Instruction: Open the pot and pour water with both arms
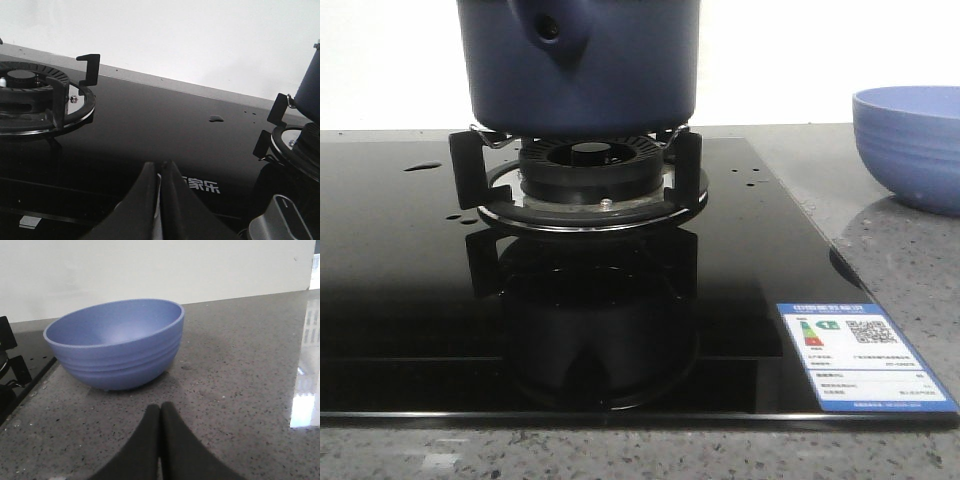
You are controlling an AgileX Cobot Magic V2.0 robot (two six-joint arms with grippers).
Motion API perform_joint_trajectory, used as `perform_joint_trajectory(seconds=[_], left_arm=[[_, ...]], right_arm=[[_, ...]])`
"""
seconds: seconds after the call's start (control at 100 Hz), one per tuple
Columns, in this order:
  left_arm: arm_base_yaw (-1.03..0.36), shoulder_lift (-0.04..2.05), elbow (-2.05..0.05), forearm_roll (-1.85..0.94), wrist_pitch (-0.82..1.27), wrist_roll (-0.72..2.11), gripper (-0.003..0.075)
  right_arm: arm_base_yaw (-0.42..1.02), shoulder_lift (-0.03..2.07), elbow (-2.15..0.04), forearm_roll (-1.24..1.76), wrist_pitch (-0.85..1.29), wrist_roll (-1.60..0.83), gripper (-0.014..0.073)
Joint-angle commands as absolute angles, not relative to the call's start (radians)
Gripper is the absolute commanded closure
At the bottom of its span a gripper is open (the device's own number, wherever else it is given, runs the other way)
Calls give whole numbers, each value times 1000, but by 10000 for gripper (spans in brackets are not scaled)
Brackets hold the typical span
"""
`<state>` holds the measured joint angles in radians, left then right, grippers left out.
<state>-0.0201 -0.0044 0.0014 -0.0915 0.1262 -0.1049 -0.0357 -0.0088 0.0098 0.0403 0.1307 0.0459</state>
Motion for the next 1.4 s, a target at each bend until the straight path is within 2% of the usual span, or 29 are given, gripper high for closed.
perform_joint_trajectory(seconds=[0.0, 0.18, 0.45, 0.64, 0.82, 0.99, 1.19, 1.39], left_arm=[[-28, -31, 35, -99, 35, -113, 739], [-28, -31, 35, -203, 34, -113, 739], [-28, -31, 31, -648, -8, -113, 739], [-28, -31, -13, -666, 0, -113, 739], [-28, 7, -164, -544, 145, -54, 739], [-28, 144, -395, -539, 370, 211, 739], [-28, 342, -600, -668, 588, 457, 739], [-78, 427, -660, -849, 600, 630, 731]], right_arm=[[-36, -28, 36, 58, 43, 44, 650], [-36, -28, 36, 163, 41, 44, 650], [-36, -28, 36, 510, 40, 44, 650], [-36, -28, -18, 546, 117, 44, 649], [-36, -8, -166, 477, 221, 27, 649], [-36, 122, -352, 437, 389, -87, 649], [-35, 342, -526, 437, 566, -249, 649], [-2, 432, -595, 444, 570, -290, 649]])
